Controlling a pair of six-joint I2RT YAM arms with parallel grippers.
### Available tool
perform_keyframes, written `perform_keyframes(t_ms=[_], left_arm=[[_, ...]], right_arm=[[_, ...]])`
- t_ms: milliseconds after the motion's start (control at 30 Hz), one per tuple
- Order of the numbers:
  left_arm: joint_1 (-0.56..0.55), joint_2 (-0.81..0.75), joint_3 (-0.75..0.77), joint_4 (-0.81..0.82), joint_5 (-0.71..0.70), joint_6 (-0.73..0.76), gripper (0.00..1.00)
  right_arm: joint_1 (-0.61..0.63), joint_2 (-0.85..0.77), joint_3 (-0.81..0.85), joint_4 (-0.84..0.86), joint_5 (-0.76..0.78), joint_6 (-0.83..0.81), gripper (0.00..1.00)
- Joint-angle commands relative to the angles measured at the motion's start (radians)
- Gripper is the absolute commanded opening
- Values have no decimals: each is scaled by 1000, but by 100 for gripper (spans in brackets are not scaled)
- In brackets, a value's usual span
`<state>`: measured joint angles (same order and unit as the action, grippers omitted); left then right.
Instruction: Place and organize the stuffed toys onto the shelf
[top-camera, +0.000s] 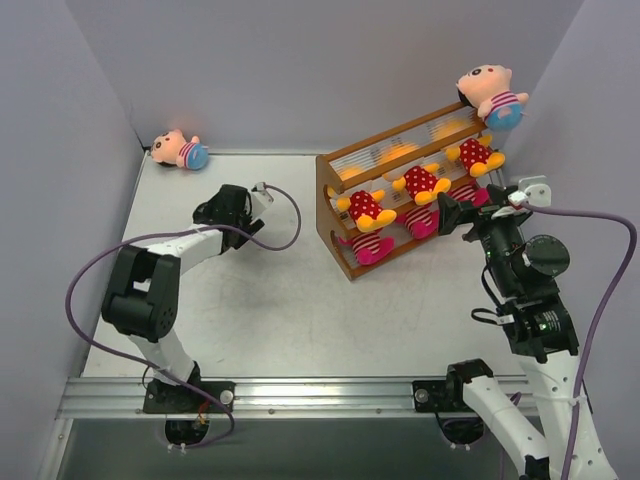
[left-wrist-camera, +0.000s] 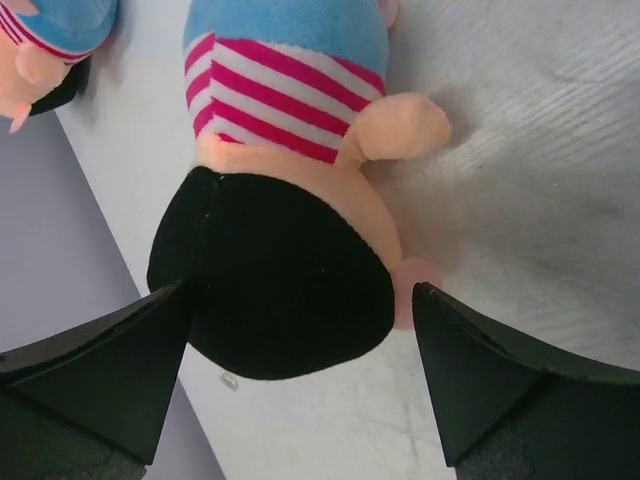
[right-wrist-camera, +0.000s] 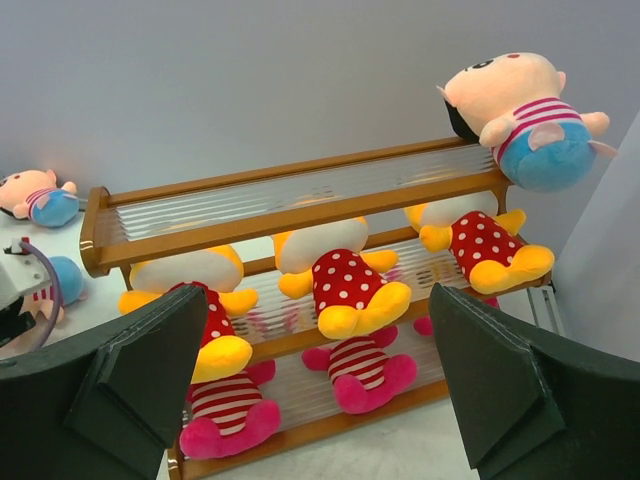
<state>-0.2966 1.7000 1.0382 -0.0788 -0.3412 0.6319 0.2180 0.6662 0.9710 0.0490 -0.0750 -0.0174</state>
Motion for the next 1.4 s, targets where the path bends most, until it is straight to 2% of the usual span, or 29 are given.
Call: perform_keyframes(t_ms=[0,100,200,233,267,367,400,433,467,567,733,833,1000,1067,1167,1200,1233,1300,1367], left_arm=[[-4,59,14,137,-134,133,100],[-12,125,29,163,-192,169,94],[-24,181,49,205,-265,180,81],[-27,199,52,214,-277,181,72],[-29,207,56,229,-286,181,57],[-39,214,59,243,-317,184,30],[-45,211,60,238,-318,177,17],[-49,193,60,232,-318,172,12],[-53,182,66,211,-317,152,3],[-53,118,92,112,-292,94,2],[-42,-32,195,-140,-173,-128,3],[-16,-117,259,-310,-43,-282,2],[54,-232,319,-536,285,-510,2],[69,-279,341,-613,341,-561,2],[119,-336,355,-699,531,-658,2],[146,-352,355,-711,582,-701,2],[157,-384,353,-722,675,-724,2],[183,-413,339,-742,758,-791,2],[214,-450,330,-757,876,-830,2]], right_arm=[[11,18,6,55,-19,-13,99],[12,30,9,55,-23,-15,99],[14,44,14,54,-32,-18,99],[14,50,15,52,-32,-18,100],[14,52,15,54,-32,-21,99],[17,52,17,49,-32,-24,99],[18,55,18,46,-32,-27,99],[20,55,18,46,-42,-32,100],[18,56,21,45,-49,-38,99],[20,64,26,37,-83,-44,99],[24,87,49,11,-167,-58,99],[29,101,66,-9,-233,-68,99],[53,141,98,-46,-388,-108,99],[73,170,109,-81,-428,-124,99],[141,213,123,-98,-439,-148,99],[205,223,129,-103,-427,-170,99],[242,248,133,-110,-380,-179,99],[334,275,144,-130,-314,-197,99],[476,315,156,-139,-194,-230,99]])
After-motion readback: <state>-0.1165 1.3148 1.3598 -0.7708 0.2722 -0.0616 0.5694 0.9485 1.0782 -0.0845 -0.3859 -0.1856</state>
